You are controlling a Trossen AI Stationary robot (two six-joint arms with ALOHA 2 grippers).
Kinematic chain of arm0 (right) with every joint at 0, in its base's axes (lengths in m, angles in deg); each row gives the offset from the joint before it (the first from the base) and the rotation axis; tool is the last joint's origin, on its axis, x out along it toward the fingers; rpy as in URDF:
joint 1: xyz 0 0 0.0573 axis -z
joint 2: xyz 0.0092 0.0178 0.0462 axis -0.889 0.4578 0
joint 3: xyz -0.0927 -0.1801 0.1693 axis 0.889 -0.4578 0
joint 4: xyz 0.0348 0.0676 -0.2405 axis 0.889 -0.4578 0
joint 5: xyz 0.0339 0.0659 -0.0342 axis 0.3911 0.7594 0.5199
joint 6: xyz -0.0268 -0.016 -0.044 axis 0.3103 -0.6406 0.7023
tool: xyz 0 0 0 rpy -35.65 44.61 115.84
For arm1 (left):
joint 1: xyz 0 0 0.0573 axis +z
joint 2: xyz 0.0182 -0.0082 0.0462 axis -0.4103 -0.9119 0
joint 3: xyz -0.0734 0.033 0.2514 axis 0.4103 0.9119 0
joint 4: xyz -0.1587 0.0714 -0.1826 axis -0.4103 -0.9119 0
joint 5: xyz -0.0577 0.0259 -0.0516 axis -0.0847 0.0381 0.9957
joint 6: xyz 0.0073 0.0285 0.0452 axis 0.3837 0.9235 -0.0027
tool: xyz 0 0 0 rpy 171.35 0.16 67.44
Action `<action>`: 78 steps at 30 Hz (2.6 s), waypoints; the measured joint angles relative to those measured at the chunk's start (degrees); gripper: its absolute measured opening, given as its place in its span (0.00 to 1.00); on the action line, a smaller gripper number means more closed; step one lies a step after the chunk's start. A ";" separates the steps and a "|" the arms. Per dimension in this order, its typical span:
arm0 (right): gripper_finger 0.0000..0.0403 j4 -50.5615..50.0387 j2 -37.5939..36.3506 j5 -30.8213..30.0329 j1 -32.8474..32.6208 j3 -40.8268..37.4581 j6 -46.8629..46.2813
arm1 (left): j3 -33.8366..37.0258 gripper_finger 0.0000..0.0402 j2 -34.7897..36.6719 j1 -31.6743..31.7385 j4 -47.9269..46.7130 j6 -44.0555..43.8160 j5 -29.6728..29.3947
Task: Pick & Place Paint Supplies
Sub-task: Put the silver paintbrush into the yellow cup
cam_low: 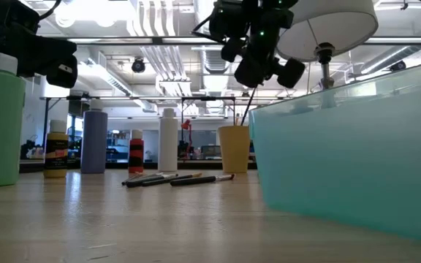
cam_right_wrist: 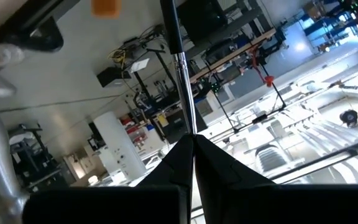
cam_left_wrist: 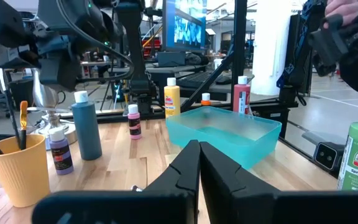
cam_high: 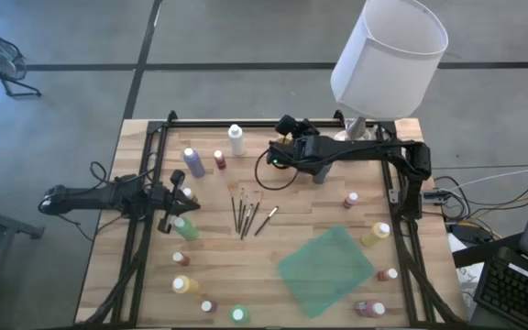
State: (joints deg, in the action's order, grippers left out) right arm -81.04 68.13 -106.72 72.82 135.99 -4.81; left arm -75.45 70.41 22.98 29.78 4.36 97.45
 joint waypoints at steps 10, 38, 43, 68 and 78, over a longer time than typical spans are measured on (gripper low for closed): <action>0.02 5.60 0.04 0.37 -0.09 -2.81 2.58 | 0.00 0.03 0.00 0.00 0.00 -0.01 0.02; 0.02 15.55 2.21 2.05 -1.48 -8.44 7.14 | 0.00 0.03 -0.01 -0.02 0.00 0.00 0.02; 0.02 15.76 5.16 2.10 -1.60 -7.68 8.93 | 0.00 0.03 -0.02 -0.02 0.00 0.00 0.00; 0.25 16.54 5.81 6.58 -1.71 -6.54 9.09 | 0.00 0.03 -0.02 0.01 0.00 0.00 0.02; 0.43 16.53 2.58 4.64 -2.20 -6.30 9.08 | 0.00 0.03 -0.02 -0.02 0.00 -0.02 0.02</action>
State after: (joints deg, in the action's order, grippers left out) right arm -64.52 70.71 -102.08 70.62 129.69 4.26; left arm -75.45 70.39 22.97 29.78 4.34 97.48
